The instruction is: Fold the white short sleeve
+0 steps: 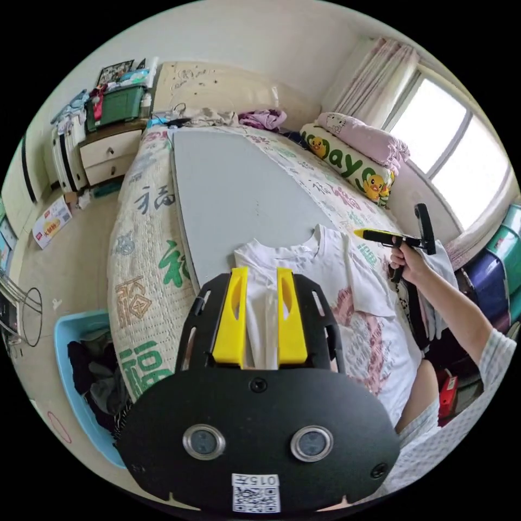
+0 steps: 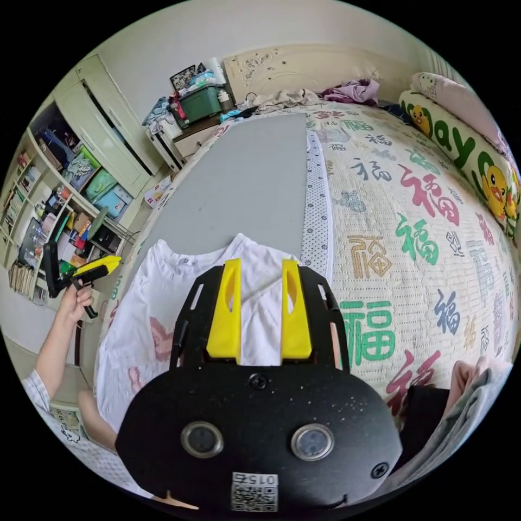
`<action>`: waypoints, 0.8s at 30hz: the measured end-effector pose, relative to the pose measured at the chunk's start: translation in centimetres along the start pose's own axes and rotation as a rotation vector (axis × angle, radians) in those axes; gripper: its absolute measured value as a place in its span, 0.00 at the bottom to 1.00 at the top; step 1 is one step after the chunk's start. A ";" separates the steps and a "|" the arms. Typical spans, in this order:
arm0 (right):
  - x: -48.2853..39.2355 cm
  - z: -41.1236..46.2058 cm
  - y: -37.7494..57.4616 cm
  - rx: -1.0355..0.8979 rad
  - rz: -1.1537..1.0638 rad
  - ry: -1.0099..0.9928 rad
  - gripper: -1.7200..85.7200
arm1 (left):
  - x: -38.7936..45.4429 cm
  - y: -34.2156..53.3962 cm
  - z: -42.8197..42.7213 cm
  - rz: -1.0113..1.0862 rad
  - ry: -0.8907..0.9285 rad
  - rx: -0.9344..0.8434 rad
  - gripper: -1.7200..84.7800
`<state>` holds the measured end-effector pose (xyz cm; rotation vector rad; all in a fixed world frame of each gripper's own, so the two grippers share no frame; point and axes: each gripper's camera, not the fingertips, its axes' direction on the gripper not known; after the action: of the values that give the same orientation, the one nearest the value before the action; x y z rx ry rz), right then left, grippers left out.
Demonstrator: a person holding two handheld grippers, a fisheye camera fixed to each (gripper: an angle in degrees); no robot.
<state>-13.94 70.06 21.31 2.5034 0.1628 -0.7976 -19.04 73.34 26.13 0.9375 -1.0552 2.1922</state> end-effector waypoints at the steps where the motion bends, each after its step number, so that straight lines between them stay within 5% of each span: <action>1: 0.3 0.4 -0.5 -0.009 -0.012 0.032 0.15 | -1.2 -1.5 1.8 -0.040 -0.001 -0.042 0.13; 7: 1.3 2.5 -2.3 -0.110 -0.078 0.104 0.14 | -2.9 -3.8 5.8 -0.093 -0.047 -0.074 0.13; 13: 1.0 1.0 -2.2 -0.146 -0.105 0.077 0.02 | -1.5 -3.6 5.9 -0.075 -0.150 -0.081 0.02; 24: -1.5 -22.2 10.0 0.177 -0.162 -0.126 0.01 | 8.0 11.6 -14.3 0.197 0.027 0.187 0.01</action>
<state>-1.29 72.57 42.01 2.6189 0.2651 -1.0755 -37.19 79.81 20.56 0.9136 -0.9785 2.4943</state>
